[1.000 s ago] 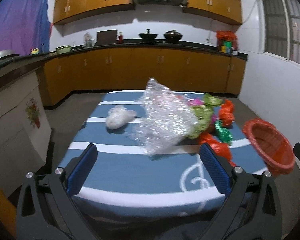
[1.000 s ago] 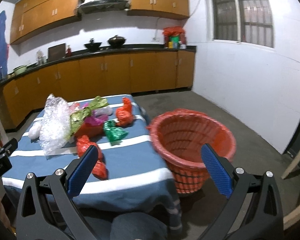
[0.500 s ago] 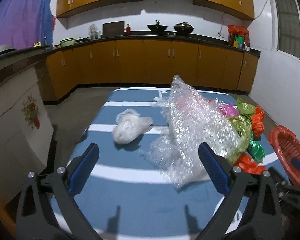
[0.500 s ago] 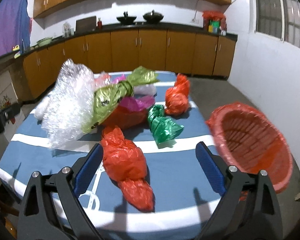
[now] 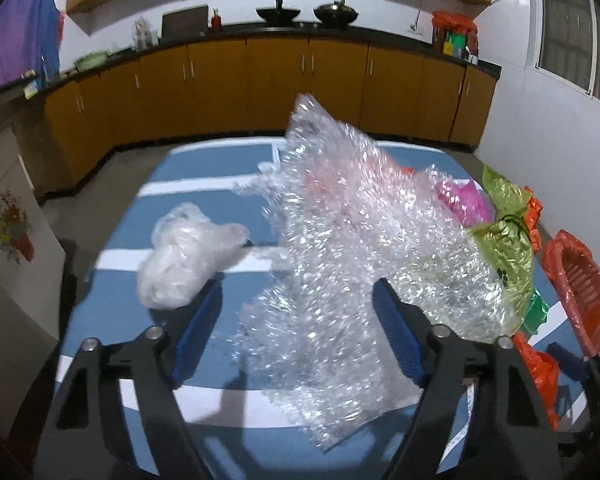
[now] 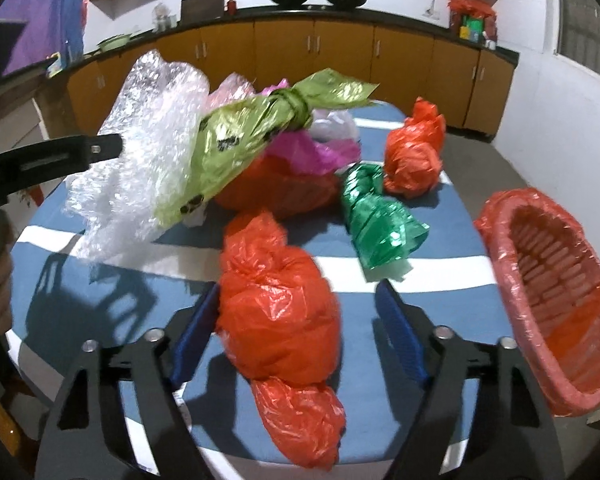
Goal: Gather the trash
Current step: 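Grasp the bubble wrap with the left tool while the right tool grasps the red bag, then carry both items to the red wastebasket and open both tools to drop them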
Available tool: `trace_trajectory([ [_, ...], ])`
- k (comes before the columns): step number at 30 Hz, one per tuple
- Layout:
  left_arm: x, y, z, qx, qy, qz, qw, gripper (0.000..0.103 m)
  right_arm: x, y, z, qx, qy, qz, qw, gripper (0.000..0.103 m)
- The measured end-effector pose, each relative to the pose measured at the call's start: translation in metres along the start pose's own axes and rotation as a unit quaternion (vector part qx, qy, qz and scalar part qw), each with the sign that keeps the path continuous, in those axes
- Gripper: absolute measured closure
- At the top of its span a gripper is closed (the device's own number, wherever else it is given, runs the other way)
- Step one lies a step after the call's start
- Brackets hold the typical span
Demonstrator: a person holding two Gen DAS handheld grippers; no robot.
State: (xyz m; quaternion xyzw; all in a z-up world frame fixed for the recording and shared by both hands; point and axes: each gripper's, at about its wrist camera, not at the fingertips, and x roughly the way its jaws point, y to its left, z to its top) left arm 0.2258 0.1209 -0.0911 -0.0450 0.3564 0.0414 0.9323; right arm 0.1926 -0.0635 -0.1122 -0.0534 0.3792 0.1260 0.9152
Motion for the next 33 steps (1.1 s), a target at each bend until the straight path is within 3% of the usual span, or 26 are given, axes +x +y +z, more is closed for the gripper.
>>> trace_trajectory([
  [2,0.004,0.000,-0.002,-0.006,0.007,-0.018,0.9998,0.043,0.001,0.000,-0.001,0.001,0.004,0.004,1.000,0.047],
  [6,0.004,-0.001,-0.003,-0.004,0.007,-0.042,0.9991,0.062,-0.001,0.001,-0.001,0.003,0.002,0.007,1.000,0.050],
  [10,-0.001,-0.002,-0.004,0.000,0.003,-0.056,0.9984,0.089,-0.005,-0.003,-0.002,0.007,0.001,0.008,1.000,0.053],
  [24,-0.054,0.003,-0.004,-0.002,-0.060,-0.087,0.9944,0.096,-0.037,-0.008,-0.007,0.012,-0.022,-0.008,1.000,0.054],
  [33,-0.098,-0.015,0.002,0.021,-0.098,-0.109,0.9890,0.096,-0.067,-0.039,-0.007,0.036,-0.054,-0.024,0.998,0.054],
])
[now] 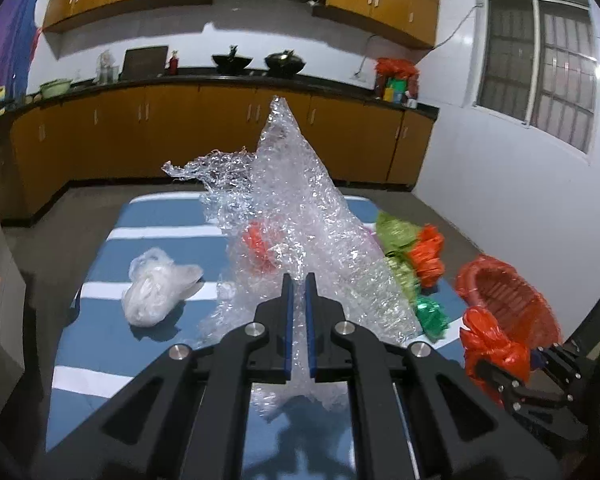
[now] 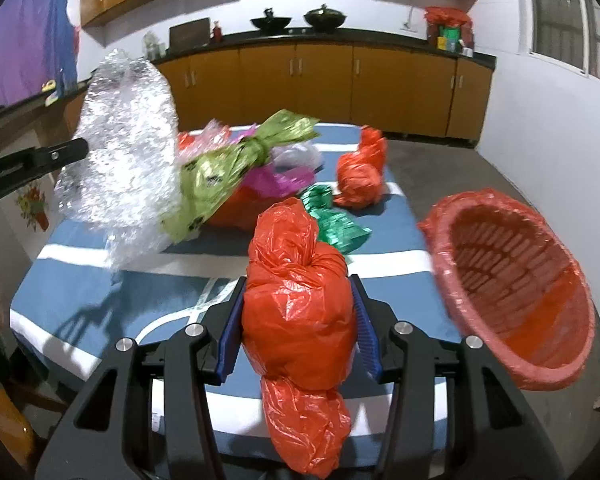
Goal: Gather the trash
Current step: 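Carry both items to the red wastebasket and open both tools to drop them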
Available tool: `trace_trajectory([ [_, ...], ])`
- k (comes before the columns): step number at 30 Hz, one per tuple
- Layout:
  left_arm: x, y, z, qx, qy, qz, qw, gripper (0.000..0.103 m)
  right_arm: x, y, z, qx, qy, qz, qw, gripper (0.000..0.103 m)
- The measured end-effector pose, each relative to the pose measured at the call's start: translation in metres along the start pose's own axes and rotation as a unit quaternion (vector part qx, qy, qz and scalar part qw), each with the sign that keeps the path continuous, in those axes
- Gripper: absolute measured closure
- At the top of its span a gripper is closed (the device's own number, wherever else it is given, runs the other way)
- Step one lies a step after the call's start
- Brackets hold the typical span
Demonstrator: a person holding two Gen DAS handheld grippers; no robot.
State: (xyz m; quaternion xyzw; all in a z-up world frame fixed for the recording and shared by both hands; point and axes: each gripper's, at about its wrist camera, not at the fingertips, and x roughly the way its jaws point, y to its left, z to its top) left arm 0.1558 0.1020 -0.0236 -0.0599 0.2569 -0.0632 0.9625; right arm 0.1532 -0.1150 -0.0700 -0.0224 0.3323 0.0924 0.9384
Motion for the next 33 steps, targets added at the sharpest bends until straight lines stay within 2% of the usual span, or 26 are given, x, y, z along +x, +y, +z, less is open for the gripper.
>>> trace_trajectory([
  [7,-0.021,-0.035,0.012,0.018,-0.024,-0.035,0.9989,0.096,-0.018,-0.028,0.003,0.020,-0.018,-0.025,0.999,0.054],
  [13,-0.017,-0.078,0.017,0.040,-0.023,-0.076,0.9960,0.096,-0.032,-0.074,0.004,0.050,-0.030,-0.073,0.996,0.054],
  [22,0.027,-0.157,0.012,0.072,0.007,-0.150,0.9861,0.096,-0.057,-0.156,0.007,0.110,-0.048,-0.148,0.982,0.054],
  [33,0.086,-0.238,0.001,0.119,0.034,-0.205,0.9709,0.096,-0.057,-0.199,0.004,0.151,-0.060,-0.175,0.971,0.054],
])
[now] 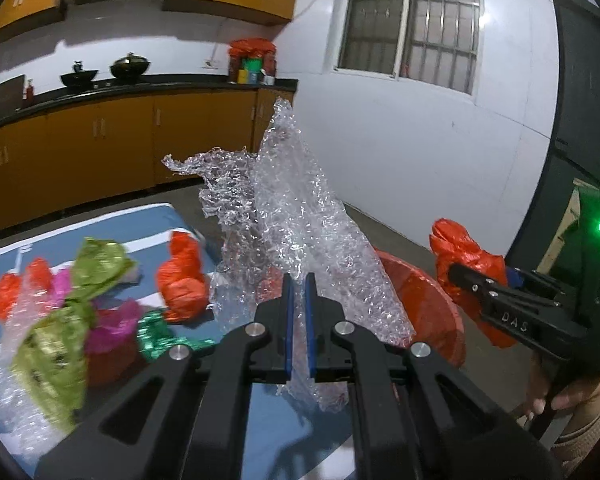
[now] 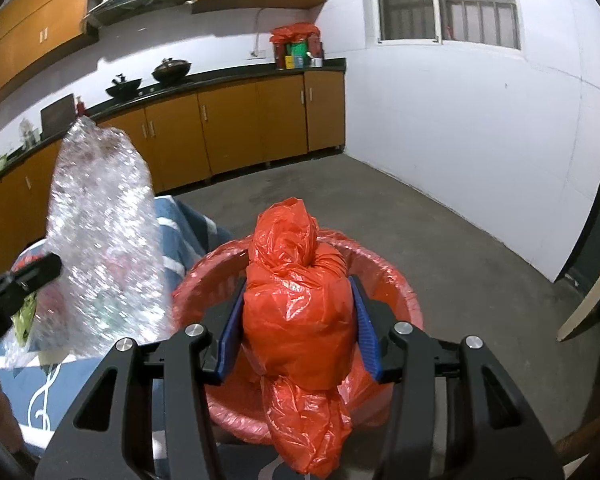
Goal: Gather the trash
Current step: 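Carry both items to the red wastebasket and open both tools to drop them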
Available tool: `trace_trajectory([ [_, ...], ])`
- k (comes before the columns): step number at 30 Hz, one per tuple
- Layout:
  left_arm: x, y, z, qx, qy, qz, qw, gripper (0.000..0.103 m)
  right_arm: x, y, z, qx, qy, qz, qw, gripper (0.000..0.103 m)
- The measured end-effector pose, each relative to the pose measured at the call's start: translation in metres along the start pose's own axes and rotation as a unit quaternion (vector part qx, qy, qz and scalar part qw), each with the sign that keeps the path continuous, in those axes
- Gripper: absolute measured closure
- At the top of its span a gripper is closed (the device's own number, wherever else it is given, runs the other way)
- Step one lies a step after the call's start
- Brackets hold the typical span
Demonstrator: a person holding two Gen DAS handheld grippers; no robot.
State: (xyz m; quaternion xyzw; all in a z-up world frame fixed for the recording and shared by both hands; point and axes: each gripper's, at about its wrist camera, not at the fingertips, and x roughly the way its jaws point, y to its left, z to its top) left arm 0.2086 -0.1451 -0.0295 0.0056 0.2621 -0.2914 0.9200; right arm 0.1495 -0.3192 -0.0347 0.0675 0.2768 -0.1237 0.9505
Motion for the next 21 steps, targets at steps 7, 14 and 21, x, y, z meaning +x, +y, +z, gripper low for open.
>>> trace_trajectory([
  [7,0.046,-0.015,-0.001,0.001,0.023,-0.022,0.9995,0.096,0.013,-0.005,0.001,0.029,0.003,-0.001,1.000,0.054],
  [14,0.070,-0.015,-0.009,0.001,0.044,-0.033,0.9985,0.096,0.021,-0.012,0.005,0.042,0.001,0.001,0.999,0.053],
  [21,0.080,-0.017,-0.012,0.006,0.051,-0.033,0.9981,0.084,0.019,-0.021,0.006,0.063,-0.011,0.005,0.998,0.038],
])
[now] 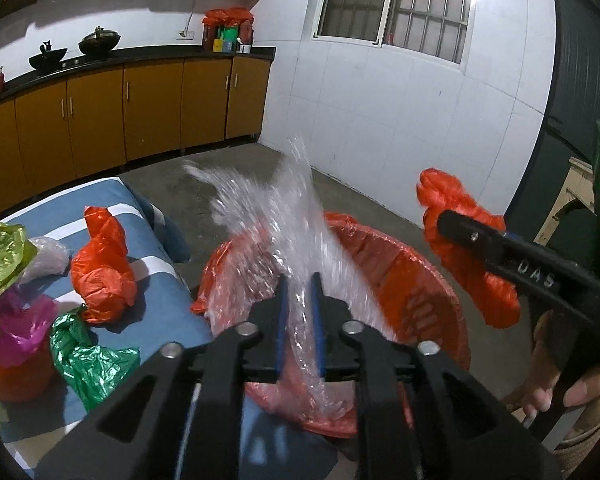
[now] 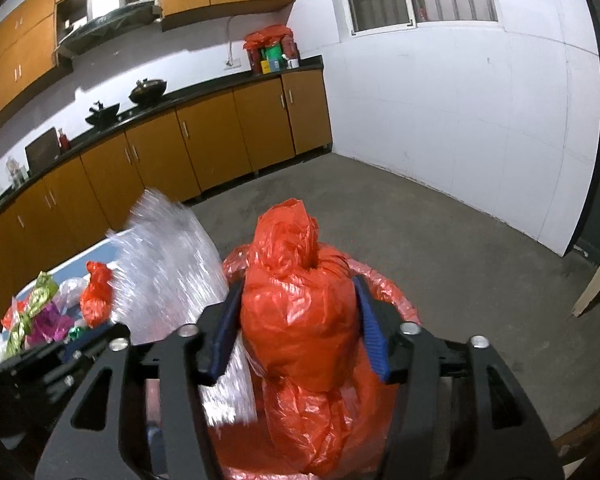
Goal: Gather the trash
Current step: 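Carry both items to the red wastebasket and open both tools to drop them, then move both tools back over the table toward the remaining bags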
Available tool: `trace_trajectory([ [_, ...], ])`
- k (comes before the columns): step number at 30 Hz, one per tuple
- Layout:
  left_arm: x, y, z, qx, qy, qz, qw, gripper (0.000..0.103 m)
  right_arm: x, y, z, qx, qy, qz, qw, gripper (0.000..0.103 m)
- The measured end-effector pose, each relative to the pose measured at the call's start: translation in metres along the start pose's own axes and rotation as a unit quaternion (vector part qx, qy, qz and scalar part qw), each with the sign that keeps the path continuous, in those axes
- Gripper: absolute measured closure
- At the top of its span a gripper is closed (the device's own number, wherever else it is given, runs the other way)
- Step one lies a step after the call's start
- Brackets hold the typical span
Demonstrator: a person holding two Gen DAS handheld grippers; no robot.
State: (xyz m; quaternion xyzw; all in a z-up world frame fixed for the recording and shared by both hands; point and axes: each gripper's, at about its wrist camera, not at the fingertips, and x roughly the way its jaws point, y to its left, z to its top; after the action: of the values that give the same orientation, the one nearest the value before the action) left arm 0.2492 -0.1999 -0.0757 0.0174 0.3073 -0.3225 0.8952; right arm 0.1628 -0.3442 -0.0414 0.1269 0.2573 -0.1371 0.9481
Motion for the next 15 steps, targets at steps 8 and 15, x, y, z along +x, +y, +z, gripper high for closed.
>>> trace_trajectory([
  [8,-0.016,0.021,-0.007,-0.023,-0.001,0.043,0.9988,0.063,-0.012,0.000,-0.003,-0.023,-0.010,-0.018,1.000,0.027],
  [15,-0.061,0.045,-0.029,-0.029,-0.013,0.129,0.9912,0.047,-0.017,0.023,-0.008,-0.052,-0.002,-0.011,0.999,0.027],
])
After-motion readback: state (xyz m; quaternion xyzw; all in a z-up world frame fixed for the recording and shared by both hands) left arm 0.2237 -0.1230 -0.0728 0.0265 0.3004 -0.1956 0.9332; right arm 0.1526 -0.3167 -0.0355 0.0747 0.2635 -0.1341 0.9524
